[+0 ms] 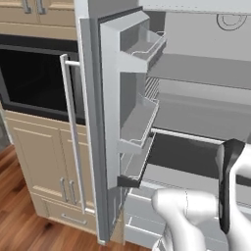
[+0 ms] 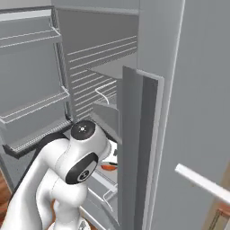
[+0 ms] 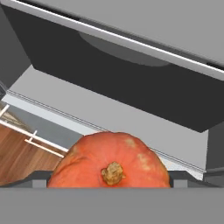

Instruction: Place the cold items (squash and mushroom) from the fridge in one tupperware on the dining counter. Place the warm items (kebab skewer and hot dog) in the stove area in another tupperware.

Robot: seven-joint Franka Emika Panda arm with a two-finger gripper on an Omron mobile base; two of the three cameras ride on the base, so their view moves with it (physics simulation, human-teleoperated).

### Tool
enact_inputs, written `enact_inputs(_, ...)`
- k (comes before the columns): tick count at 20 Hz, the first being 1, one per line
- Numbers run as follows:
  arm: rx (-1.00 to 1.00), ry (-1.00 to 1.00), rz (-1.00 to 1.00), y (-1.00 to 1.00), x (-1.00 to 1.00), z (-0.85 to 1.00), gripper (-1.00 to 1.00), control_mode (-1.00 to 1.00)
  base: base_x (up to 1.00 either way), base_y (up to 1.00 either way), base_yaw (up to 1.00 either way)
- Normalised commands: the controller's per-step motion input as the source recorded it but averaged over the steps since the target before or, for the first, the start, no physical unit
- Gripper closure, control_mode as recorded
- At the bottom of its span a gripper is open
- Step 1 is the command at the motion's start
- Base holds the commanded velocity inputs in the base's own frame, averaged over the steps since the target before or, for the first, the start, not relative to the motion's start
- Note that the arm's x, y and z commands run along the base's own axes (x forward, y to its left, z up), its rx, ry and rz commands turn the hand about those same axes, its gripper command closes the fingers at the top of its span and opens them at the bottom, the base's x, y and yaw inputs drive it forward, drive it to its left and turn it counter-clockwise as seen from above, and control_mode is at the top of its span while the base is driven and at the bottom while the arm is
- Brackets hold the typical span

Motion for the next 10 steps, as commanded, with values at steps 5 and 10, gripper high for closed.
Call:
enact_inputs(5, 0.00, 0.00, 0.00, 0.00, 0.00, 0.00, 1.00, 1.00, -0.70, 0.28, 0.01)
enact_inputs(10, 0.00, 0.00, 0.00, 0.00, 0.00, 0.00, 1.00, 1.00, -1.00, 0.96, 0.00)
